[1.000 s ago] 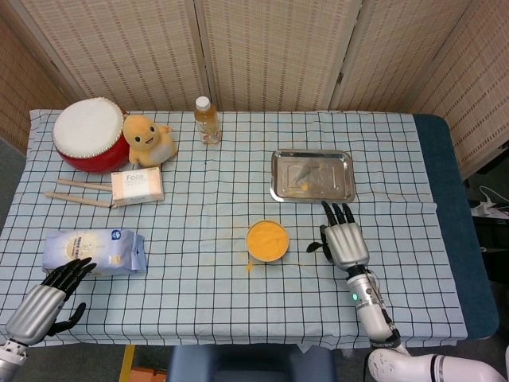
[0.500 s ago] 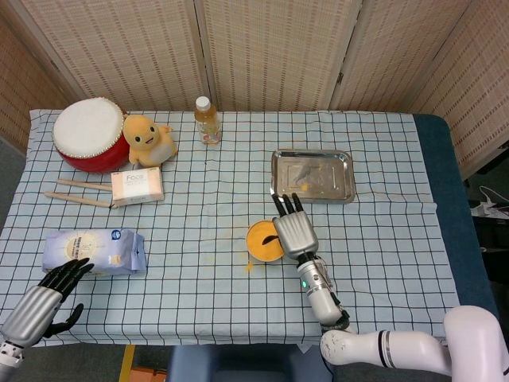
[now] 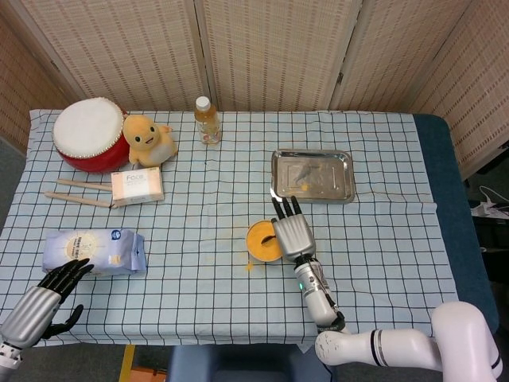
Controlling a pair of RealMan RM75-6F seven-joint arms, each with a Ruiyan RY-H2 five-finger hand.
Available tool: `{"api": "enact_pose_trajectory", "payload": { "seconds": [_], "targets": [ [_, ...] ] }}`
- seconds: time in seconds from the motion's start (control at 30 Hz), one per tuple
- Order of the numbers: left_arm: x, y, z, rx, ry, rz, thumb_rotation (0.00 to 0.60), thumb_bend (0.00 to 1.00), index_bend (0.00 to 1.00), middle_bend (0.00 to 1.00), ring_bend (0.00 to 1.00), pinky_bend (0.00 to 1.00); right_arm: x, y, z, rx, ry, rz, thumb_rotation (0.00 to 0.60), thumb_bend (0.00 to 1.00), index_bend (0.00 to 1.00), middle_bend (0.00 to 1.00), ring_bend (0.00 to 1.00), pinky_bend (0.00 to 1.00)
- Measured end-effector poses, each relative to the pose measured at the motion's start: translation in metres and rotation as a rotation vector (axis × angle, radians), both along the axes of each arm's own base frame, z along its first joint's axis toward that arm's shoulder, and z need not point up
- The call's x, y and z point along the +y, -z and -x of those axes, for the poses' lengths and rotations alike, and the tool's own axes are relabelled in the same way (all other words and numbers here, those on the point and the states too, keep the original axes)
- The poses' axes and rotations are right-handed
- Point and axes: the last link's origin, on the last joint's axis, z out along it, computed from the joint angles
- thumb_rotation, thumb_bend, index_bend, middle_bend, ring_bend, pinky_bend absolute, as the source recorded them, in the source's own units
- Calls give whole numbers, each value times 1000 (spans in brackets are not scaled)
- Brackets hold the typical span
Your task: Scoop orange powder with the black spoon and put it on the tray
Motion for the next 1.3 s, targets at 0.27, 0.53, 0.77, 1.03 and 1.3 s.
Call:
{"api": "enact_pose_trajectory", "payload": {
  "seconds": [0.27,0.53,0.77,1.03,1.3],
  "targets": [
    [0,0,0,4,-3,-8,600,502,0,0,0,130,1,-15,6,-13,4,20,600,413,397,0,0,0],
    [0,0,0,10,-4,-11,600,503,0,0,0,130,3,-42,33,-21,29,46,600,413,403,0,0,0],
    [0,2,0,18,-7,-10,600,503,0,0,0,130,13,-47,53,0,-48,69,600,408,460,0,0,0],
    [0,3,0,26,-11,-7,600,502,0,0,0,130,17,-37,87,71,-110,135,600,376,481,0,0,0],
    [3,4,2,32,-27,-5,600,502,0,0,0,130,0,-18,89,72,-103,177,600,363,481,0,0,0]
  ]
}}
